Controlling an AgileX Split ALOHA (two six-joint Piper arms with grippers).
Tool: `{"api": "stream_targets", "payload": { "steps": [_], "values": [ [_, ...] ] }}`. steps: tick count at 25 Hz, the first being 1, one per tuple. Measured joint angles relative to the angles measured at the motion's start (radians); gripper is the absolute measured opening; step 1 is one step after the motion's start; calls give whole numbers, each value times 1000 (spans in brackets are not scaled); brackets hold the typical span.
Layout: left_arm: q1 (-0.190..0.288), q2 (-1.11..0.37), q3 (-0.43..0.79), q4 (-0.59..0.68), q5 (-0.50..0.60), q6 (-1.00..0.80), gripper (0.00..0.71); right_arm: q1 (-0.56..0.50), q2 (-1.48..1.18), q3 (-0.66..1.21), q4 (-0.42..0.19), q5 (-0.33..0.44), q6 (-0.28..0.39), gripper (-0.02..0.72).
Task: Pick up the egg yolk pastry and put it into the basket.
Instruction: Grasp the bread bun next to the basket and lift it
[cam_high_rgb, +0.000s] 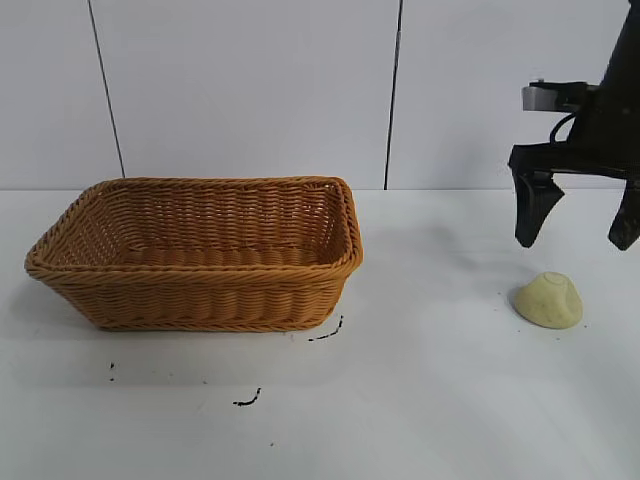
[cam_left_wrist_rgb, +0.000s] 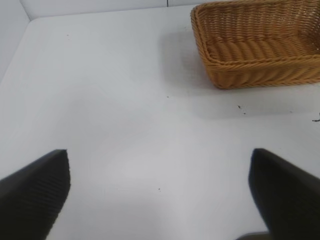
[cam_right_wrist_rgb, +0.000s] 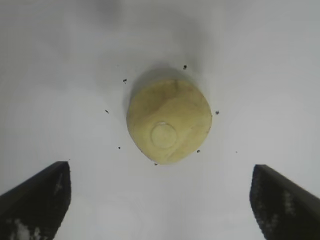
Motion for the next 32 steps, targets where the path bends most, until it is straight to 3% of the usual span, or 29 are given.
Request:
{"api": "stream_targets", "payload": {
  "steps": [9,20,22,27,29,32],
  "values": [
    [0,0,0,0,0,0,697,0,43,0,-11,-51,18,696],
    [0,0,0,0,0,0,697,0,92,0,-18,-38,22,689],
    [0,0,0,0,0,0,697,0,92,0,-18,-38,22,626],
    [0,0,0,0,0,0,697,0,92,0,-25,-38,22,296],
    [0,0,0,0,0,0,697,0,92,0,-26,-38,23,240],
    [0,0,0,0,0,0,697,0,91,0,-36,-38,23,214]
  ]
}}
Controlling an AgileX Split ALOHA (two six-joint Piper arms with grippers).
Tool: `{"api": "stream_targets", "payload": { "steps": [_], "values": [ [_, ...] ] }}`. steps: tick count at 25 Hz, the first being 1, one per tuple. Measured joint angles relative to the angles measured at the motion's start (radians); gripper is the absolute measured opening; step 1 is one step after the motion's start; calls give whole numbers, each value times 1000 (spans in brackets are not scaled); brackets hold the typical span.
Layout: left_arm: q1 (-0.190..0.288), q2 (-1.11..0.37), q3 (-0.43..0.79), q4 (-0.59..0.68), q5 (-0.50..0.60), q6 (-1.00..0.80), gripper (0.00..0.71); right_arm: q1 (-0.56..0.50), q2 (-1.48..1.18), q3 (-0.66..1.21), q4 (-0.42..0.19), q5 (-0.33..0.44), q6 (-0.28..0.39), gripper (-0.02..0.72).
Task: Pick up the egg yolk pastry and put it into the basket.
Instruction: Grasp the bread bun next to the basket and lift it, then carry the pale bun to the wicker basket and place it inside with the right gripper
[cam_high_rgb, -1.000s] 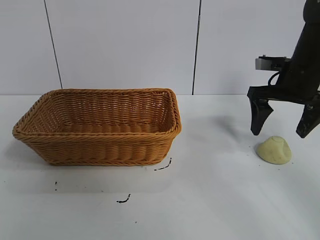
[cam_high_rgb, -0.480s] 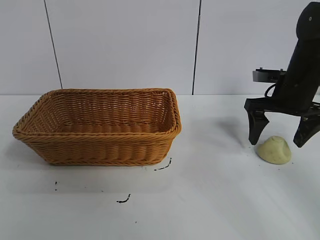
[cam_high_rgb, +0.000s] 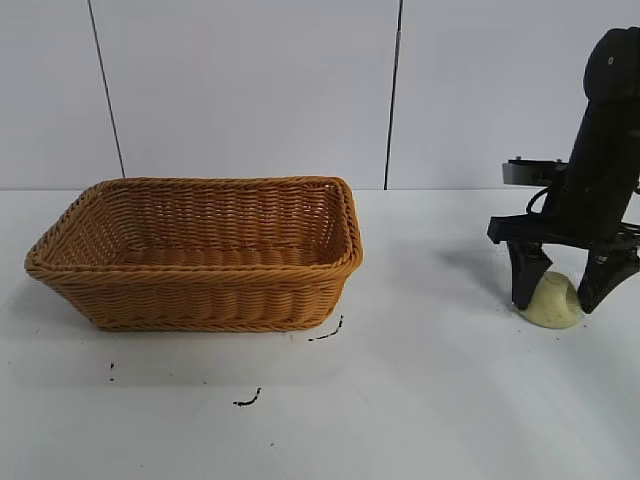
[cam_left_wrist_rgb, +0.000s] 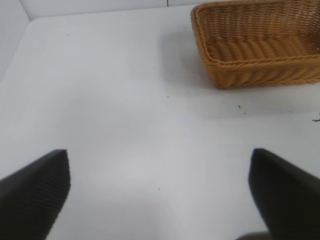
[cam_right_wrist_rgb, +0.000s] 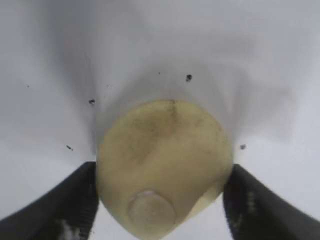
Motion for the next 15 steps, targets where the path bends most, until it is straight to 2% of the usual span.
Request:
{"api": "stream_targets", "payload": {
  "steps": [8,15],
  "values": [
    [0,0,0,0,0,0,697,0,-35,-6,-6,25,0,127],
    [0,0,0,0,0,0,697,0,-146,-106,-5,147,0,120]
  ]
}}
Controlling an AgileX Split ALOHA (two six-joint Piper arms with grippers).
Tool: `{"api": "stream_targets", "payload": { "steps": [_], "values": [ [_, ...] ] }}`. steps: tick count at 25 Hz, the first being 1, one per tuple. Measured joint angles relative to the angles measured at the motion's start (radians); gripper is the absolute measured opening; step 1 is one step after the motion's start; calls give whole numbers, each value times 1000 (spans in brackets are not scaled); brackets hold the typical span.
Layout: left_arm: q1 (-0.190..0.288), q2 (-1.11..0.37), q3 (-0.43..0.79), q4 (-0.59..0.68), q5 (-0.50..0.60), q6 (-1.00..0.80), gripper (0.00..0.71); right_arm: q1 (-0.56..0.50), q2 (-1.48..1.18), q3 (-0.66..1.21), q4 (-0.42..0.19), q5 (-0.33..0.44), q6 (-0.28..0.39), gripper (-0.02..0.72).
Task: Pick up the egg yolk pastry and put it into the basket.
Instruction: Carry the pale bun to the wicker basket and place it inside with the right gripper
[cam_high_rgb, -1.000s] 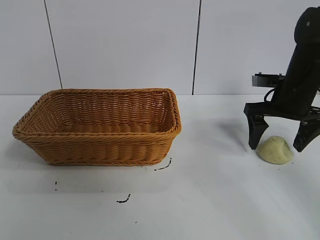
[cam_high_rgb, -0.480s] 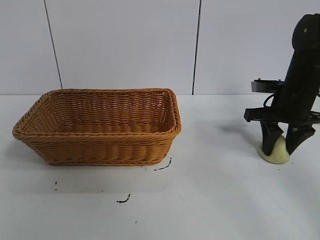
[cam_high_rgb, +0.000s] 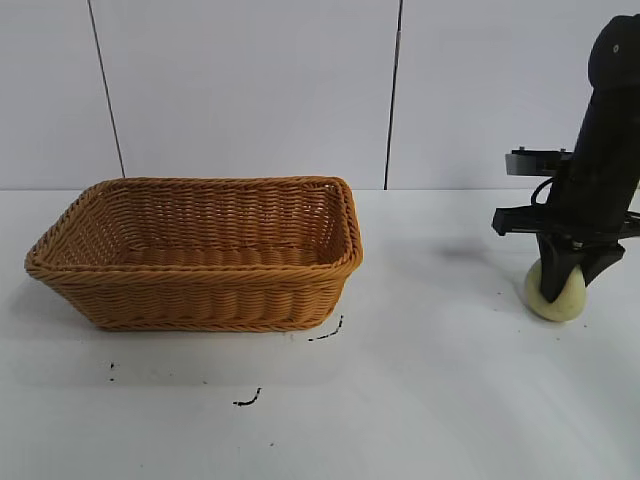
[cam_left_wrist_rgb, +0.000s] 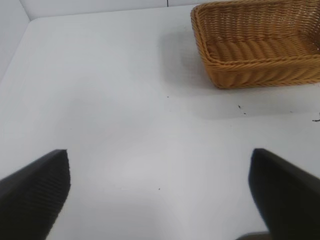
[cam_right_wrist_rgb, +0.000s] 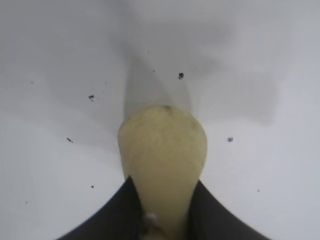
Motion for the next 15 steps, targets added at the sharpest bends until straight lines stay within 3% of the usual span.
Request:
{"api": "stream_targets", "payload": {
  "steps": [8,15],
  "values": [
    [0,0,0,0,0,0,697,3,-64,-226,3,141,0,119],
    [0,0,0,0,0,0,697,87,-64,-275,-11,143,0,119]
  ]
}}
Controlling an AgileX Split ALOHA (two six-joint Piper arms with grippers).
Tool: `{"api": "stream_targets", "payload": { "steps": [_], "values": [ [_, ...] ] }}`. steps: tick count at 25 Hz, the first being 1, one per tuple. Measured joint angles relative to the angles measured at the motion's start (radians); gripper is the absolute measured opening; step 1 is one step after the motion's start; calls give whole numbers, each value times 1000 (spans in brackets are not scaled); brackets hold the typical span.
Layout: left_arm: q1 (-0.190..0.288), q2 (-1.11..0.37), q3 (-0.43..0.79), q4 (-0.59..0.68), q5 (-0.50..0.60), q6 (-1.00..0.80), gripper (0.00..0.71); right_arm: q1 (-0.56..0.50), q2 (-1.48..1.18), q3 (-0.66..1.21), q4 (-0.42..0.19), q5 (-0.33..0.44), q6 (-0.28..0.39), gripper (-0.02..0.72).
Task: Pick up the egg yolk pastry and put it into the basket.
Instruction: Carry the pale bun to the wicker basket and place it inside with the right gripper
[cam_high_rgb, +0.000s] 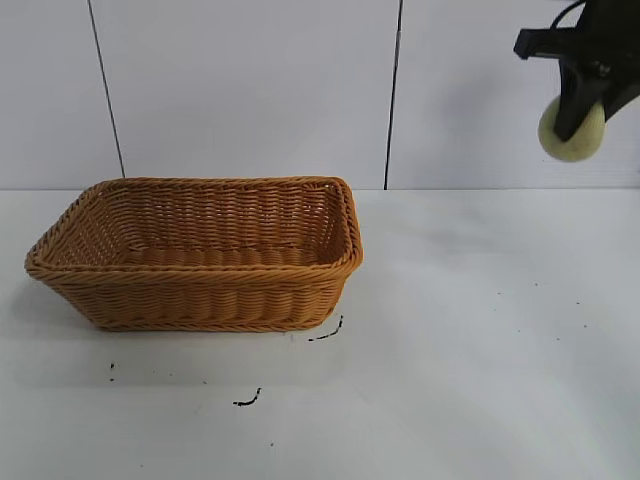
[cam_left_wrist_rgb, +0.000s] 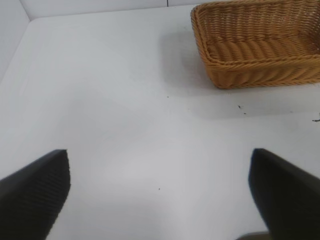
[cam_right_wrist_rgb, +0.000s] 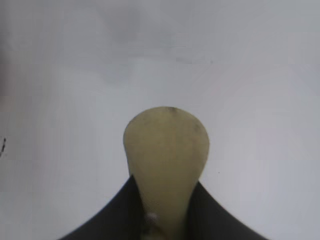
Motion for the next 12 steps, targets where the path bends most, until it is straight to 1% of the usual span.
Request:
{"api": "stream_targets", "payload": {
  "steps": [6,12],
  "values": [
    [0,0,0,0,0,0,697,164,0,0,-3,-50,3,119],
    [0,0,0,0,0,0,697,344,4,0,-3,-139,21,119]
  ]
}}
